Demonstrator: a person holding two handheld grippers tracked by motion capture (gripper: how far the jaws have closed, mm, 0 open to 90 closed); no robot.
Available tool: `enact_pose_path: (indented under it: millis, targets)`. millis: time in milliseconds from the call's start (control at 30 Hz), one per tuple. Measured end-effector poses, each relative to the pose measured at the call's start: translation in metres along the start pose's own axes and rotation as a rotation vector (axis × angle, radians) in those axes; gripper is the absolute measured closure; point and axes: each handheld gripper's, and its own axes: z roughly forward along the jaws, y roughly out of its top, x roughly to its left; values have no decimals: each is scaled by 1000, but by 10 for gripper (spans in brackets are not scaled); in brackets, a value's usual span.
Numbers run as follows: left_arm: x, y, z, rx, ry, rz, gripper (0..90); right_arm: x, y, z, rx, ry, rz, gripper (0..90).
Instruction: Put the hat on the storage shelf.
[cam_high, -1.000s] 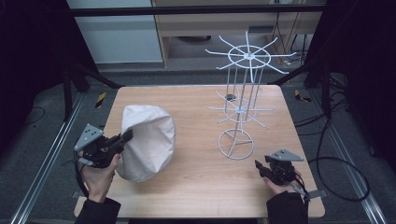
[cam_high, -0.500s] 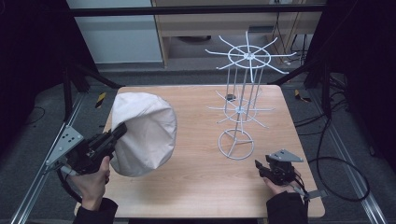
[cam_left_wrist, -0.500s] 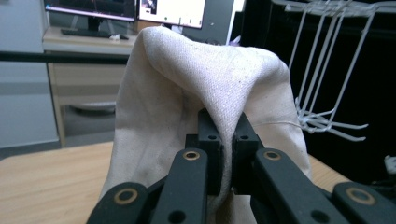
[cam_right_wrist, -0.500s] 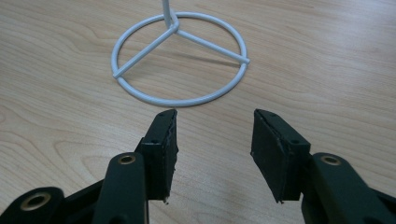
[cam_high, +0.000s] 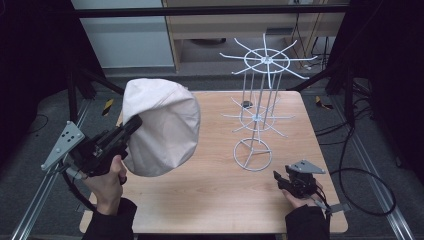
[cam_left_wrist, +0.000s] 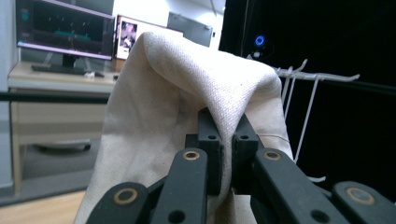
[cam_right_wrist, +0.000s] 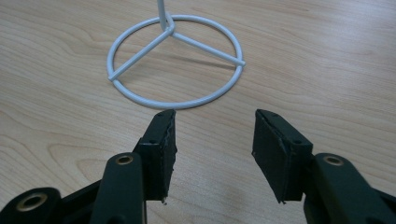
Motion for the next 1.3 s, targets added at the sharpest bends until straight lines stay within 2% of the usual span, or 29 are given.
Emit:
enact_pose_path:
  millis: [267,567,833,1300]
  targets:
    - [-16,16,22,-42,-45,-3,857,-1,0,0,-5,2,1,494]
    - [-31,31,40,-96,-81,-12,857,-1,-1,1,3,8,3,495]
    - [-40,41,51,-155,-105,-32,857,-1,-1,2,5,16,16,495]
    - [-55,45,79,-162,-135,-46,857,-2,-2,3,2,14,8,494]
